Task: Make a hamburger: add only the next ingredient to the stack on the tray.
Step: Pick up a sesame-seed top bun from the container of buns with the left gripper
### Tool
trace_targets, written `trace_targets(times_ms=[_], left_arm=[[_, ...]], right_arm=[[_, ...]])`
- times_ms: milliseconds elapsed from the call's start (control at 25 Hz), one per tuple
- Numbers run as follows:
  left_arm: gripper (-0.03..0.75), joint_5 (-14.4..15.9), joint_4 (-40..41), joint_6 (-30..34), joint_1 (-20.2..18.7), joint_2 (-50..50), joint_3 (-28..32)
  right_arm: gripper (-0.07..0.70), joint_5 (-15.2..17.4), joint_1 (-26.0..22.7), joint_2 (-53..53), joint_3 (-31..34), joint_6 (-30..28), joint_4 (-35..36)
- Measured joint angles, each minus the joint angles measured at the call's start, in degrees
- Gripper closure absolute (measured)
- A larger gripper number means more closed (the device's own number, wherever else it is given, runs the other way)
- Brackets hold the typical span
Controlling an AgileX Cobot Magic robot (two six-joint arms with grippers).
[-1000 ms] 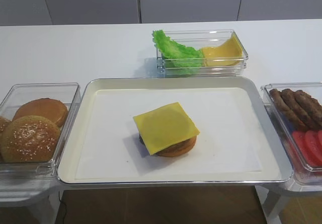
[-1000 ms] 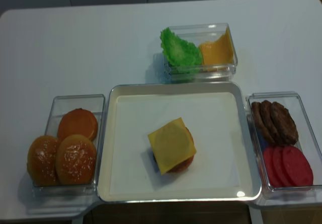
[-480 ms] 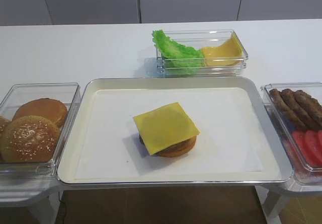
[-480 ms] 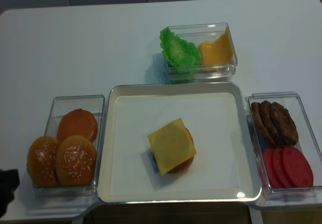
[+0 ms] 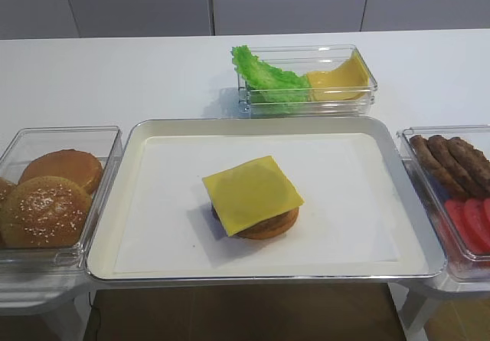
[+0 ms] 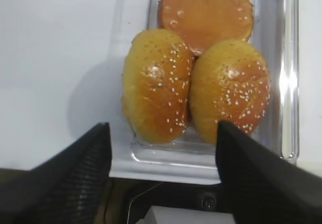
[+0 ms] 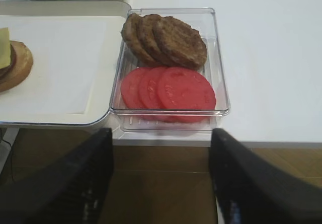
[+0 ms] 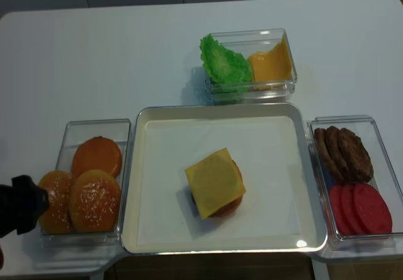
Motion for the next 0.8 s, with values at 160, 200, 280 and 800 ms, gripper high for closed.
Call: trace_targets(times_ms=[160, 200, 280, 800], left_arm=[[0.235, -1.2, -2.9, 3.1, 3.4, 3.7, -1.2], [0.235, -1.5, -4.6, 4.9, 5.0, 4.6, -1.9], [0.234, -1.9, -9.2, 9.9, 8.4, 6.6, -3.1], [0.235, 6.1, -27.7, 42.9, 26.7, 17.6, -4.7]], right_arm=[[0.162, 0.0, 0.0, 0.0, 0.0, 0.0, 0.0], [0.162, 0.0, 0.0, 0.0, 0.0, 0.0, 0.0], [0.162, 0.0, 0.0, 0.0, 0.0, 0.0, 0.0], [0.162, 0.0, 0.0, 0.0, 0.0, 0.0, 0.0]])
